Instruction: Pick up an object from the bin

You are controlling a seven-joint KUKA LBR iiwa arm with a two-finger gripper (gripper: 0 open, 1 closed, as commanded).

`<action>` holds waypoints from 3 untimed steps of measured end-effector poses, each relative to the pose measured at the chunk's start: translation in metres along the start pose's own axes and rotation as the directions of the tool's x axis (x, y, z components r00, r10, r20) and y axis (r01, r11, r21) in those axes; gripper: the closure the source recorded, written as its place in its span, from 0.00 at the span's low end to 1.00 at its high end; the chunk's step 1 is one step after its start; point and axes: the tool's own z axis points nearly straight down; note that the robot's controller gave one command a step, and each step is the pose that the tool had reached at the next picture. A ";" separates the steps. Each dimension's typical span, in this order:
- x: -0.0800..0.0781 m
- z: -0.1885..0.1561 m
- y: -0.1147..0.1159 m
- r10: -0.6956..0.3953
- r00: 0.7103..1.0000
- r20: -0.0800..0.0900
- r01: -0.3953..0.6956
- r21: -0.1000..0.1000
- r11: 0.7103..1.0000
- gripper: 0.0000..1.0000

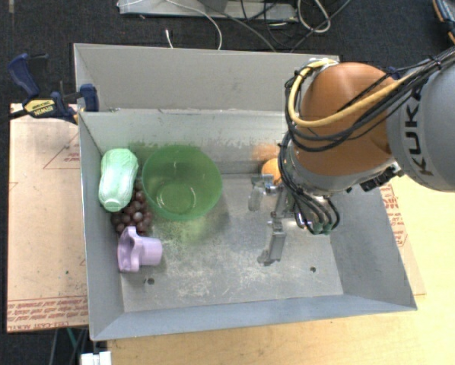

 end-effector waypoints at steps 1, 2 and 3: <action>-0.002 -0.004 -0.001 0.003 1.000 0.008 -0.003 -0.001 1.000 0.00; -0.027 0.114 0.054 -0.228 0.974 0.004 0.228 0.001 0.974 0.00; -0.063 0.076 0.096 -0.268 0.963 0.024 0.268 0.003 0.963 0.00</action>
Offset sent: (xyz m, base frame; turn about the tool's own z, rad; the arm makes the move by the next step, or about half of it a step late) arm 0.0367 0.0788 -0.1689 -0.3350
